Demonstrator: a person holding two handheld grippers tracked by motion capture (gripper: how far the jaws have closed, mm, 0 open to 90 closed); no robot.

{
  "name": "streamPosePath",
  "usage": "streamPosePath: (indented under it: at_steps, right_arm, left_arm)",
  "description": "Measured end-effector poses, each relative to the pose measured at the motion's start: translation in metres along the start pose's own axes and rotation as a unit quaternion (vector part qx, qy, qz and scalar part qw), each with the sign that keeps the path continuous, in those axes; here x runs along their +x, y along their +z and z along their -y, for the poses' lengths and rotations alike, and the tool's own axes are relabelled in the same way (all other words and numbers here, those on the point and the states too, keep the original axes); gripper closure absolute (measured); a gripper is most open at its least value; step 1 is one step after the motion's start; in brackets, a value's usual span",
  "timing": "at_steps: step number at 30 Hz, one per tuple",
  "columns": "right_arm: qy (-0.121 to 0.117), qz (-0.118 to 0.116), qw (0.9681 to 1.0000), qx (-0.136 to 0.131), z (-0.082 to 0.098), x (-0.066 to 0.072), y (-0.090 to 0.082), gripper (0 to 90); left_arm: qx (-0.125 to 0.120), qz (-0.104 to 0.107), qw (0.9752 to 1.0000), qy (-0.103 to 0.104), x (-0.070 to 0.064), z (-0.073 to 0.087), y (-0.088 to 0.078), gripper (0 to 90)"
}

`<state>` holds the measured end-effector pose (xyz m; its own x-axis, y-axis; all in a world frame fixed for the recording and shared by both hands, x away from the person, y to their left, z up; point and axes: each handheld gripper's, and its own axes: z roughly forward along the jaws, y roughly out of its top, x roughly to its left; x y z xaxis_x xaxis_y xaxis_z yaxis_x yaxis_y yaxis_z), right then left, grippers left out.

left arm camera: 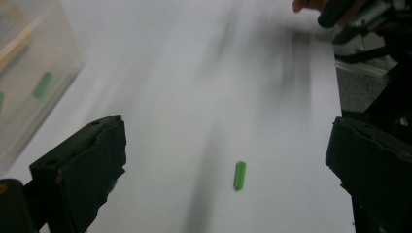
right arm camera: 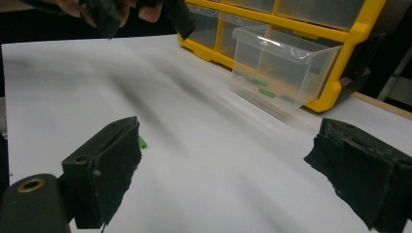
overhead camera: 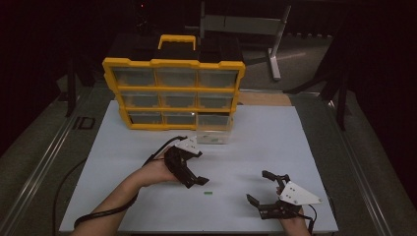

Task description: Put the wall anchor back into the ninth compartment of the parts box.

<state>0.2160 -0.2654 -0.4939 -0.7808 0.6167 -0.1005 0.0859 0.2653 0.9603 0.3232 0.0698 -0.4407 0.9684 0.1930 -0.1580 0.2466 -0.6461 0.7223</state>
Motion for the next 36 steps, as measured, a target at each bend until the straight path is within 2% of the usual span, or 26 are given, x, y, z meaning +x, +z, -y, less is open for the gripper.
streamPosePath:
  at_steps: [11,12,17,20,25,32,36]
  right_arm:
    - [0.001,0.001,1.0000,0.004,0.000,0.001,0.000,9.7]
    - [0.001,0.000,1.0000,0.004,0.000,0.001,0.000,9.7]
    - [-0.001,0.001,1.0000,0.003,0.000,0.001,0.000,9.7]
    - [0.001,0.000,1.0000,0.004,0.000,0.001,0.000,9.7]
    - [-0.002,-0.001,1.0000,0.005,0.000,0.001,0.001,9.7]
    - [-0.001,-0.001,1.0000,0.005,0.000,0.001,0.001,9.7]
    - [-0.001,-0.001,1.0000,0.006,0.000,0.001,0.001,9.7]
  left_arm:
    - [0.002,0.022,0.9996,0.017,-0.019,0.017,0.021,2.6]
    - [0.000,0.018,0.9996,0.020,-0.019,0.019,0.023,4.3]
    - [-0.003,0.031,0.9994,0.013,-0.017,0.031,0.033,13.0]
    - [0.002,0.033,0.9993,0.018,-0.017,0.035,0.039,16.2]
    - [0.018,0.022,0.9990,0.035,-0.017,0.041,0.049,22.0]
    - [0.031,0.014,0.9984,0.044,-0.016,0.045,0.057,27.3]
    - [0.031,0.013,0.9985,0.044,-0.015,0.047,0.060,39.9]
